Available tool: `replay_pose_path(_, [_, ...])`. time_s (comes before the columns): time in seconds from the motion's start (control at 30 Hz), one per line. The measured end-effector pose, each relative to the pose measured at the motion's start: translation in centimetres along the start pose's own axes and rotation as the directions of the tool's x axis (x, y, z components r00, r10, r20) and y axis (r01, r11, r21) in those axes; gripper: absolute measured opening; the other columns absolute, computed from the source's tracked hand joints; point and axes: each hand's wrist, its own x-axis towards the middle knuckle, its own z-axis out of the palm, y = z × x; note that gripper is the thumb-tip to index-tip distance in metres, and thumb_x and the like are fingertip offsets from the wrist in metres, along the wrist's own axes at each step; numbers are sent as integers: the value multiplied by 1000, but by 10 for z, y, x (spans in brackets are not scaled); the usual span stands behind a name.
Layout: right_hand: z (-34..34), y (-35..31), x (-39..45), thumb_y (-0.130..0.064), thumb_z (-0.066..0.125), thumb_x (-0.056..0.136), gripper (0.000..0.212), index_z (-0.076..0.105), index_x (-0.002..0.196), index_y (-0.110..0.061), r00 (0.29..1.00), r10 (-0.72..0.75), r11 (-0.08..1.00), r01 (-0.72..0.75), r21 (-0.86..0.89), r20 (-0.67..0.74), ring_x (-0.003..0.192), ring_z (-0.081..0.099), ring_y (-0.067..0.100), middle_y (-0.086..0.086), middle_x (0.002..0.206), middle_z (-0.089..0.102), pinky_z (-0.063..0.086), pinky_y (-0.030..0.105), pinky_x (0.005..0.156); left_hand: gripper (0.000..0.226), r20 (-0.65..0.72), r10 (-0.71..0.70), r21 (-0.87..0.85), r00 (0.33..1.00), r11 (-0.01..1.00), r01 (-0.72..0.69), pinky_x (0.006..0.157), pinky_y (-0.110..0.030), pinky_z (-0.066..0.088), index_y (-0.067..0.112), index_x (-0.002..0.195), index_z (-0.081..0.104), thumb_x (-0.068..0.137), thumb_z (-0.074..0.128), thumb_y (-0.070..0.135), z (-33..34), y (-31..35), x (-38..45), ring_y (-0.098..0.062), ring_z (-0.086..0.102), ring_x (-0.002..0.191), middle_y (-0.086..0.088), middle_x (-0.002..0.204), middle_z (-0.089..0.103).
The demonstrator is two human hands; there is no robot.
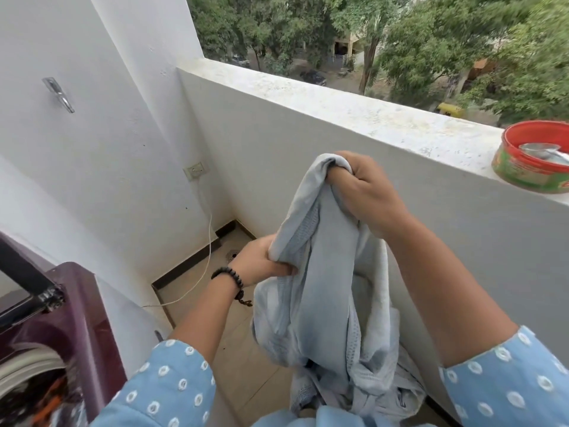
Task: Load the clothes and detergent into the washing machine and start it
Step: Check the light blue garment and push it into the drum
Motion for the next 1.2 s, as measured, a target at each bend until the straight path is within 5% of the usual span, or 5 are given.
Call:
replay_pose_path(0.33, [-47,-24,11,-5,47,86,36,29,56,-13,960,-38,984,84,158,-278,53,25,8,-9,52,30,21,25,52,37,-280,-72,3,957,997,76,70,-37,41,12,82,61,101,45,40,-16,-40,8,-24,55,81,-3,81,62])
replay_pose_path(0.5, [-38,3,6,-17,54,87,10,57,79,-11,988,110,911,-58,-408,104,67,48,12,-1,73,55,39,32,63,27,-498,108,-237,860,938,-254,69,-30,40,2,84,62,100,49,19,-54,32,7,-14,49,76,-6,81,56])
replay_pose_path(0.63, [-26,4,-4,-39,76,81,87,23,150,-37,853,273,904,-70,-421,445,130,44,10,-5,142,45,37,28,103,22,-465,266,-251,845,875,-413,51,-24,29,20,61,44,73,61,29,-67,85,-3,-9,34,54,6,56,40])
replay_pose_path(0.83, [7,0,0,-23,62,91,14,65,94,-10,975,25,994,0,-112,221,75,60,19,11,85,68,46,39,67,22,-331,444,-96,833,862,-498,63,-32,49,22,80,58,69,76,23,-65,120,-8,-10,54,66,6,72,59])
replay_pose_path(1.2, [-8,-34,11,-40,53,92,54,52,82,13,997,-64,995,68,71,-49,61,54,41,31,72,57,44,54,57,18,-204,255,-414,945,852,-319,89,-52,56,30,98,73,83,78,22,-6,69,-16,-31,71,97,-6,102,76])
